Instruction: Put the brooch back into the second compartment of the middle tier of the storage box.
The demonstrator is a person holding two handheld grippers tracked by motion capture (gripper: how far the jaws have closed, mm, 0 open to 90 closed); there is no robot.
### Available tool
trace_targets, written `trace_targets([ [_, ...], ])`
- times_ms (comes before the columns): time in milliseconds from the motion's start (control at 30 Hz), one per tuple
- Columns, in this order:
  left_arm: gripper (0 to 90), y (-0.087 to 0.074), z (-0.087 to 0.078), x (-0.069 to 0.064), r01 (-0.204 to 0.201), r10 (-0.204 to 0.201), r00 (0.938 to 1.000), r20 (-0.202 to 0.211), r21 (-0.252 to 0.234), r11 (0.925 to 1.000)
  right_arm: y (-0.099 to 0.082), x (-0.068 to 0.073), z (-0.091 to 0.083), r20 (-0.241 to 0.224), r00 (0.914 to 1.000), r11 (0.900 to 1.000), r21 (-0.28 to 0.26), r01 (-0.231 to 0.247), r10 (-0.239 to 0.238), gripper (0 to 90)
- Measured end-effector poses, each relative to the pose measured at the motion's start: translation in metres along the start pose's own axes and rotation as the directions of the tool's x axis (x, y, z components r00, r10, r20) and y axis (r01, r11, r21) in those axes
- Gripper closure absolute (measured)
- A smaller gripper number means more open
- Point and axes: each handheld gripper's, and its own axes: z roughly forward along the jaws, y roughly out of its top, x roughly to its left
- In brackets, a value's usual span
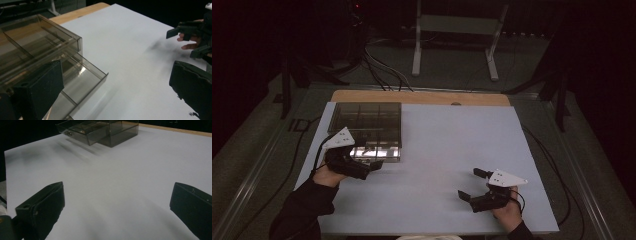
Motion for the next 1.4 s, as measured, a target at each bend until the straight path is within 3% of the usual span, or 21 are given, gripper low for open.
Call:
trace_targets([
  [167, 0.4, -0.005, 0.000, -0.004, -0.002, 0.002, 1.0000, 0.008, -0.005, 1.0000, 0.000, 0.000, -0.001, 0.001, 1.0000, 1.0000, -0.001, 0.003, -0.003, 0.0],
  [233, 0.5, -0.013, -0.002, -0.006, 0.004, -0.004, 0.9997, 0.026, -0.014, 0.9999, 0.000, 0.000, -0.001, 0.001, 1.0000, 1.0000, -0.002, 0.002, -0.002, 0.0],
  [567, 0.5, -0.039, -0.005, -0.010, 0.016, -0.016, 0.9994, 0.032, -0.015, 0.9998, 0.000, 0.001, -0.001, 0.000, 1.0000, 1.0000, 0.004, 0.005, -0.005, 0.0],
  [800, 0.5, -0.060, -0.003, -0.016, -0.007, 0.007, 0.9999, 0.010, -0.012, 0.9999, 0.000, 0.001, -0.001, 0.002, 0.9999, 0.9999, 0.002, 0.010, -0.010, 0.0],
  [933, 0.5, -0.073, -0.004, -0.017, 0.014, -0.014, 0.9999, 0.010, -0.011, 0.9998, -0.001, 0.000, -0.001, 0.002, 1.0000, 1.0000, 0.002, 0.001, -0.001, 0.0],
  [1233, 0.6, -0.097, -0.008, -0.021, 0.015, -0.015, 0.9999, 0.007, -0.007, 0.9999, -0.001, 0.001, 0.000, 0.003, 1.0000, 0.9999, 0.008, 0.010, -0.010, 0.0],
  [1400, 0.5, -0.108, -0.012, -0.023, 0.019, -0.019, 0.9997, -0.017, 0.003, 0.9998, -0.001, 0.001, 0.000, 0.003, 1.0000, 0.9999, 0.010, 0.009, -0.009, 0.0],
])
